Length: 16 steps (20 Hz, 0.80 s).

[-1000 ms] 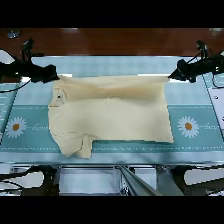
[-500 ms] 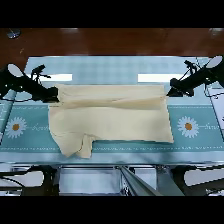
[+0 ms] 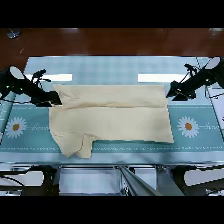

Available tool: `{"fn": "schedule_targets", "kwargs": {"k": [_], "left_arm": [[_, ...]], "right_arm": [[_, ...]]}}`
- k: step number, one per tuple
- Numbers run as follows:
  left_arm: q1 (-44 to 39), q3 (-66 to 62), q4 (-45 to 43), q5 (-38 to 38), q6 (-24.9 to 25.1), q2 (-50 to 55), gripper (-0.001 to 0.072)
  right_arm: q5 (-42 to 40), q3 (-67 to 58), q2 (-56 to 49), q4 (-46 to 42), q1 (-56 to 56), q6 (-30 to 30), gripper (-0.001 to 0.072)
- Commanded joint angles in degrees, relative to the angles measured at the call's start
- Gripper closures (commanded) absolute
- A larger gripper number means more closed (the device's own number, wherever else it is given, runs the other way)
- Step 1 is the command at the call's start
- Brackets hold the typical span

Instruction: Fold the shirts.

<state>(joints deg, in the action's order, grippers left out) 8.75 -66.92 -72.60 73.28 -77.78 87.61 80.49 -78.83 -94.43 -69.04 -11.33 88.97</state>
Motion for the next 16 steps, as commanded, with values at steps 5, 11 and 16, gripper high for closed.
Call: {"fn": "schedule_targets", "kwargs": {"k": [5,11,16], "left_arm": [[4.57,3.37,-1.2,8.39,-1.51,-3.56,0.0],[23.06,29.29,0.04,0.7,-2.4,-21.97,-0.0001],[30.67,42.51,12.2,2.73,0.09,-28.37,0.0]], "right_arm": [[7.23,4.85,5.22,-3.41,0.0,-1.05,0.0093],[-17.4,36.35,27.58,6.8,-2.64,-3.82,0.0092],[-25.0,48.72,38.51,19.23,0.94,-10.86,0.0093]]}}
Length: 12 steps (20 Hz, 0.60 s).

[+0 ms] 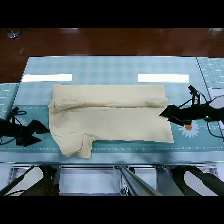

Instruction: Fold the shirts.

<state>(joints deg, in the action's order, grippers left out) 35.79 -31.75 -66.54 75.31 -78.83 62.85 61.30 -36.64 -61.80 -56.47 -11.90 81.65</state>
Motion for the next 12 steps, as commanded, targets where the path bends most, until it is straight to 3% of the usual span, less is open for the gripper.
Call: {"fn": "schedule_targets", "kwargs": {"k": [1,6,10,11,12], "left_arm": [[2.67,8.52,6.25,0.85,1.16,-3.61,0.0],[-6.34,11.65,11.5,-0.35,3.37,-3.61,0.0],[-15.23,13.44,11.74,-8.92,0.55,-3.58,0.0005],[-17.07,13.44,12.11,-9.35,0.66,-3.58,0.0102],[-17.92,13.38,12.17,-9.33,1.9,-3.58,0.0524]], "right_arm": [[-5.88,6.54,6.67,6.71,1.9,-3.54,0.0093],[-6.27,6.51,7.26,8.31,1.81,-3.52,0.0093],[-1.95,3.15,7.28,7.21,-0.24,-2.8,0.0093],[2.27,0.74,7.28,4.37,-3.3,-2.6,0.0093],[6.32,-1.4,7.28,-0.26,-6.8,-1.46,0.0093]]}}
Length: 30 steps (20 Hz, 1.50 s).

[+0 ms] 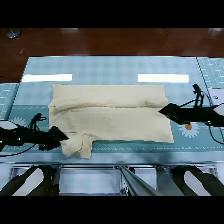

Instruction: Fold the shirts.

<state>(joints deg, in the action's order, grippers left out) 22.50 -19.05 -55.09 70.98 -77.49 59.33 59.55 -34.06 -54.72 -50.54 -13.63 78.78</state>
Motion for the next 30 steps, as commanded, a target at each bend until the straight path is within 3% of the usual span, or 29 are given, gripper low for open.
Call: {"fn": "schedule_targets", "kwargs": {"k": [1,3,5,9,15,17,18,20,21,27,30], "left_arm": [[-4.63,0.59,1.22,-4.96,2.97,-0.11,0.0695],[-4.42,0.09,1.62,-4.96,3.58,-0.11,0.0694],[-4.42,-0.24,2.8,-4.98,4.76,-0.11,0.0694],[-4.44,-0.22,5.25,-5.25,5.07,-0.11,0.0694],[-4.44,-0.22,5.27,-5.46,5.05,-0.11,0.0693],[-4.44,-0.22,5.27,-5.49,5.05,-0.11,0.0693],[-4.44,-0.22,5.27,-5.49,5.05,-0.11,0.0693],[-4.42,-0.63,5.25,-5.51,5.05,-0.11,0.0693],[-4.39,-1.68,5.27,-5.35,5.03,-0.11,0.0693],[-2.78,-16.13,8.72,-2.45,5.14,-0.09,0.0694],[-3.78,-21.51,10.99,-8.59,6.29,1.92,0.0694]], "right_arm": [[12.57,-5.46,0.2,-12.81,-9.2,3.54,0.0093],[21.03,-4.66,0.2,-24.72,-16.28,7.02,0.0093],[26.14,-0.35,0.2,-28.15,-19.37,7.39,0.0093],[21.88,10.47,-0.39,-15.74,-18.25,3.45,0.0093],[7.87,11.26,-5.01,-1.95,-12.2,2.95,0.0093],[6.71,10.82,-7.58,1.75,-12.22,2.12,0.0094],[7.3,10.16,-8.98,2.16,-12.22,1.84,0.0143],[8.15,8.24,-9.73,2.27,-12.22,-0.13,0.047],[9.27,6.91,-9.68,2.23,-12.22,-2.32,0.0685],[12.11,-4.02,-9.7,2.56,-12.2,-3.89,0.0691],[9.94,-7.93,-12.13,11.41,-12.2,-6.62,0.0691]]}}
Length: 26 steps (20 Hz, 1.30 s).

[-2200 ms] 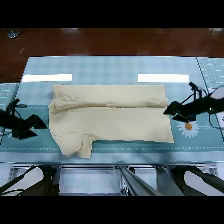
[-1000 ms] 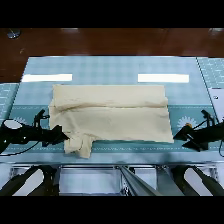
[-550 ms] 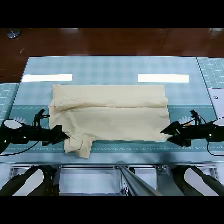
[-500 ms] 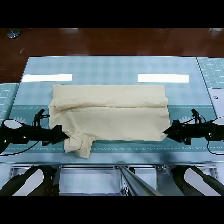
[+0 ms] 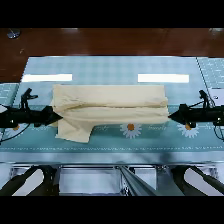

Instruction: Fold the shirts.

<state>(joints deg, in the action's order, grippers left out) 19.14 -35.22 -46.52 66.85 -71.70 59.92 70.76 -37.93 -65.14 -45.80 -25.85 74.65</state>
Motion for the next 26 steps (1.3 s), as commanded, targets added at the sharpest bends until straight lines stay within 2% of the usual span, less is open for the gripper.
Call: {"fn": "schedule_targets", "kwargs": {"k": [1,4,9,15,16,17,18,19,22,23,25,26], "left_arm": [[-0.9,-7.13,2.51,-6.75,-0.13,3.13,0.0694],[-2.6,-14.05,2.62,-9.64,-1.01,10.97,0.0693],[-3.87,-27.12,2.6,-9.22,-4.63,25.24,0.0693],[-5.9,-35.3,2.64,-8.92,-3.8,35.67,0.0693],[-6.73,-35.45,2.6,-8.7,-1.53,36.15,0.0634],[-7.17,-35.54,2.43,-7.63,-0.46,36.22,0.0386],[-7.06,-36.52,1.29,-5.09,0.48,36.17,-0.0006],[-6.1,-38.86,-2.1,-1.4,0.0,36.17,0.0008],[0.22,-46.75,-17.94,11.06,-8.66,35.15,0.0008],[2.86,-47.43,-21.27,13.27,-9.11,33.9,0.0009],[8.37,-45.48,-20.48,13.29,-9.01,30.14,0.0008],[10.08,-43.17,-17.53,11.13,-8.94,27.98,0.0008]], "right_arm": [[-1.38,-5.86,-3.89,9.14,0.52,-3.13,0.0691],[-2.51,-12.66,-11.15,8.48,5.46,-3.21,0.0691],[-7.63,-25.49,-21.7,6.56,8.57,2.29,0.0691],[-10.88,-33.75,-31.01,6.84,10.67,3.8,0.069],[-11.8,-34.05,-32.04,6.82,11.34,3.78,0.0612],[-12.28,-34.27,-32.79,6.97,11.78,4.07,0.0232],[-12.22,-34.45,-32.85,7.37,11.78,3.52,0.0087],[-10.82,-35.36,-32.7,7.02,10.91,2.95,0.0086],[-3.87,-37.66,-30.97,2.36,5.18,3.23,0.0087],[-1.25,-37.64,-30.67,-1.16,3.54,3.32,0.0086],[2.49,-36.39,-30.75,-9.99,1.64,7.85,0.0087],[2.14,-34.99,-30.75,-10.71,1.36,9.11,0.0087]]}}
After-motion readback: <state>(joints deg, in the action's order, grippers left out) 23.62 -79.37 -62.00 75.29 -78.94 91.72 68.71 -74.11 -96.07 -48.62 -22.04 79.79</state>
